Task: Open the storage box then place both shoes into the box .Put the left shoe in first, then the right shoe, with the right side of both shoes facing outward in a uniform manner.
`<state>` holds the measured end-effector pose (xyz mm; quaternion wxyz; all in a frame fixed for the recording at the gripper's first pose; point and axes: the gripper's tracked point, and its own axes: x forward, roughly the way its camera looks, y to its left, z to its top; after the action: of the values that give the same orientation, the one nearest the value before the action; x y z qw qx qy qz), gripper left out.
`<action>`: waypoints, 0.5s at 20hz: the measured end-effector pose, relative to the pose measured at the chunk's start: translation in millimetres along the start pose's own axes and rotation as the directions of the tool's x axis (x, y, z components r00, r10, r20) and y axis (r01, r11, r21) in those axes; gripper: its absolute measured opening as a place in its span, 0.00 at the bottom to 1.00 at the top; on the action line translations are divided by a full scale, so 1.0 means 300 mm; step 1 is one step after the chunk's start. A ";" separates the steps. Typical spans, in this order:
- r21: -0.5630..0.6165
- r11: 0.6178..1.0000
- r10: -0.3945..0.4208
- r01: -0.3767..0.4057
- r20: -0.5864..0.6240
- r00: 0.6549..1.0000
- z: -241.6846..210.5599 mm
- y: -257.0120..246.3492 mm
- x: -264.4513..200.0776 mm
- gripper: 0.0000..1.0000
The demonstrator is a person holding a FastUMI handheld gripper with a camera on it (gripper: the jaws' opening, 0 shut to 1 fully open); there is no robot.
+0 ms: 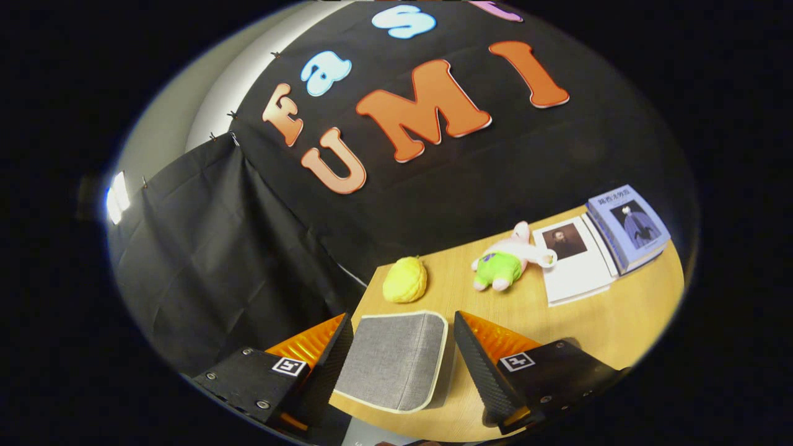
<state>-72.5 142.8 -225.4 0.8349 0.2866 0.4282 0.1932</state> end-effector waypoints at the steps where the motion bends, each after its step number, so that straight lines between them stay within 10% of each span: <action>1: 0.015 1.000 0.005 -0.005 -0.042 0.999 -0.038 -0.004 0.033 0.97; 10: 0.143 0.989 0.064 -0.019 -0.310 0.949 -0.356 -0.033 0.213 0.97</action>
<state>-124.2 204.9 -320.5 0.7300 0.3185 0.5618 0.2237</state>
